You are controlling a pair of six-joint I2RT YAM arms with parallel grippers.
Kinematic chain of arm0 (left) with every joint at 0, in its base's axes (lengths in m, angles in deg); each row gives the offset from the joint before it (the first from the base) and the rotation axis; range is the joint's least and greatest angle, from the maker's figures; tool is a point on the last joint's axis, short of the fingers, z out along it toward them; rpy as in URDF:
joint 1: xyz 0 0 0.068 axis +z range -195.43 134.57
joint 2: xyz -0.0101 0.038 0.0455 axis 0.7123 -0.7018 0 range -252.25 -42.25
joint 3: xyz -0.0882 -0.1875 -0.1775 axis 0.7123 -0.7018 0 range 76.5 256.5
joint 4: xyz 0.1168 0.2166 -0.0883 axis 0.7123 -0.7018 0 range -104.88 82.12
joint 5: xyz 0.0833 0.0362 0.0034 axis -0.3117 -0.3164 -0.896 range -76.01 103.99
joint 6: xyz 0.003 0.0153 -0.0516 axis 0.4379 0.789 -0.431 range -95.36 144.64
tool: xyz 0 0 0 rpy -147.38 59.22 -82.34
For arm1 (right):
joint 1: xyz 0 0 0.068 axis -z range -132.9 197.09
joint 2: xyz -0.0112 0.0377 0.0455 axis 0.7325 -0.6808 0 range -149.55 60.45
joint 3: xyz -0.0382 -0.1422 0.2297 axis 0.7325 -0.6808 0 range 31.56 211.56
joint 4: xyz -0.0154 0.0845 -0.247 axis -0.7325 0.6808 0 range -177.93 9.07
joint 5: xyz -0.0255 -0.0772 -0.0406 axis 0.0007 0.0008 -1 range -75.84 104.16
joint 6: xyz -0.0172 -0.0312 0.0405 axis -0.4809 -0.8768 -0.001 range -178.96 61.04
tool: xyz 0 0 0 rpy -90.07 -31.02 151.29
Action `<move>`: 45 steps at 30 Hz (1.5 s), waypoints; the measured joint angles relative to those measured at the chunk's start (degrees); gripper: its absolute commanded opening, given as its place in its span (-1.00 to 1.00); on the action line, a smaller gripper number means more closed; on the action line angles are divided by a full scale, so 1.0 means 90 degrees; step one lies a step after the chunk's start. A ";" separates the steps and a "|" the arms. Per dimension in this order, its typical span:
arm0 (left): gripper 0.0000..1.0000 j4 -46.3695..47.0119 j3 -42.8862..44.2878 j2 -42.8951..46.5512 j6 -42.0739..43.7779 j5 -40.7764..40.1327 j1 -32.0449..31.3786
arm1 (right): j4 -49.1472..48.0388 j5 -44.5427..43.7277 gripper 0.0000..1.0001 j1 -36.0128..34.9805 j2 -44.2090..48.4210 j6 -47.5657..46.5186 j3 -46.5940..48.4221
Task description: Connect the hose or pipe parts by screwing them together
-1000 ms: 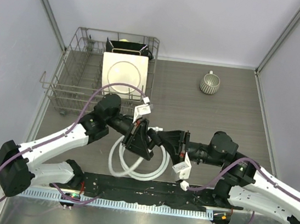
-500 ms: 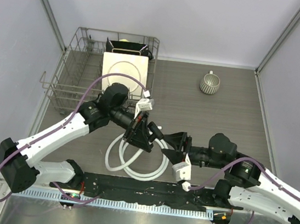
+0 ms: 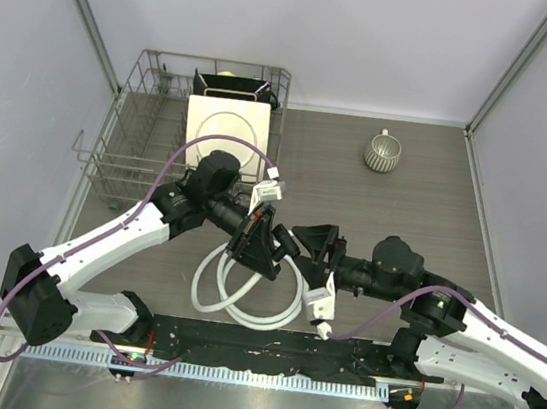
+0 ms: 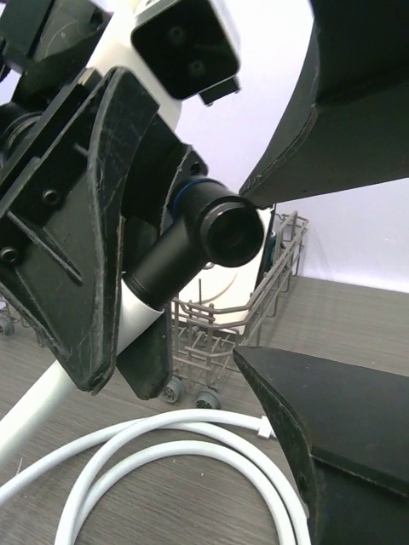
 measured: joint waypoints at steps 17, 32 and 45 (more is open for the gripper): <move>-1.00 0.0155 -0.0109 0.0002 -0.0236 0.0136 0.0000 | -0.0600 -0.0024 0.21 0.0000 -0.0432 -0.0653 0.0148; -1.00 0.0430 -0.0136 -0.0119 -0.0561 0.0430 0.0000 | 0.0372 0.0333 0.19 -0.0277 -0.0605 -0.1171 0.0607; -1.00 -0.0595 -0.0034 -0.0238 -0.0017 0.0228 0.0002 | 0.1018 0.0087 -0.99 -0.0372 -0.0850 -0.1027 0.0918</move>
